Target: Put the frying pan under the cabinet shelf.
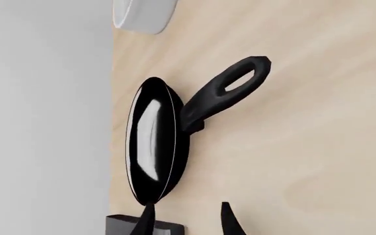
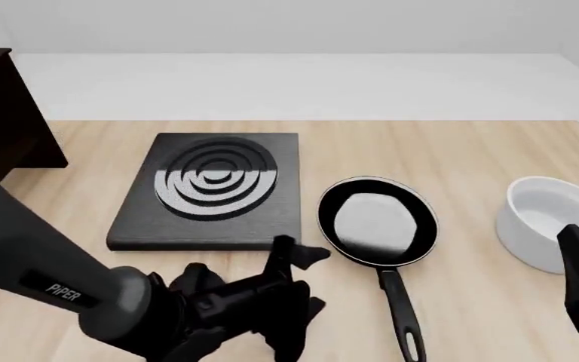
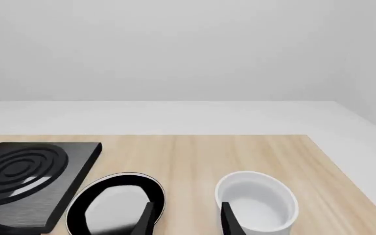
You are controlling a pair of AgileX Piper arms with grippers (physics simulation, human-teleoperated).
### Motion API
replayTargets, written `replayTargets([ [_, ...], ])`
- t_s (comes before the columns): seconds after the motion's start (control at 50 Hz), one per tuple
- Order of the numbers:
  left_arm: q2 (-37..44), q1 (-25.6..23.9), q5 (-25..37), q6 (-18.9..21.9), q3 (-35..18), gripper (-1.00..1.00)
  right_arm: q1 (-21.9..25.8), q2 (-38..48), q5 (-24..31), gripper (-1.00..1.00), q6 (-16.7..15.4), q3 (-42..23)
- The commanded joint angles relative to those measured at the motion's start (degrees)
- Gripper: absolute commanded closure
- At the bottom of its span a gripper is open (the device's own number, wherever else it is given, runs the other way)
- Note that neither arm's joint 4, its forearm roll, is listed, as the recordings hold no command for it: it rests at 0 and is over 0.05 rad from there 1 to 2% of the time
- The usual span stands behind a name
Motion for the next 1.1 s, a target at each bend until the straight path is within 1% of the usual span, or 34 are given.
replayTargets([
  [0.02, 2.82, -0.8, 0.39, 1.26, -2.7, -1.0, 0.0, 0.0, 0.0, -1.0, 0.0, 0.0],
  [0.26, 5.44, -1.82, 0.97, 1.81, -5.73, -1.0, 0.0, 0.01, 0.0, -1.0, -0.01, 0.0],
  [0.54, 8.34, -3.47, 3.16, 2.75, -10.45, -1.0, 0.0, 0.0, 0.0, -1.0, 0.01, 0.0],
  [0.76, 8.93, -4.75, 5.08, 2.44, -12.14, -1.0, 0.0, 0.0, 0.0, -1.0, 0.0, 0.0],
  [0.9, 9.99, -5.07, 5.7, 3.13, -13.45, -1.0, -0.01, 0.0, 0.0, -1.0, 0.0, 0.0],
  [1.1, 10.93, -6.78, 6.83, 3.72, -15.13, -1.0, -0.01, 0.01, 0.0, -1.0, 0.01, 0.0],
])
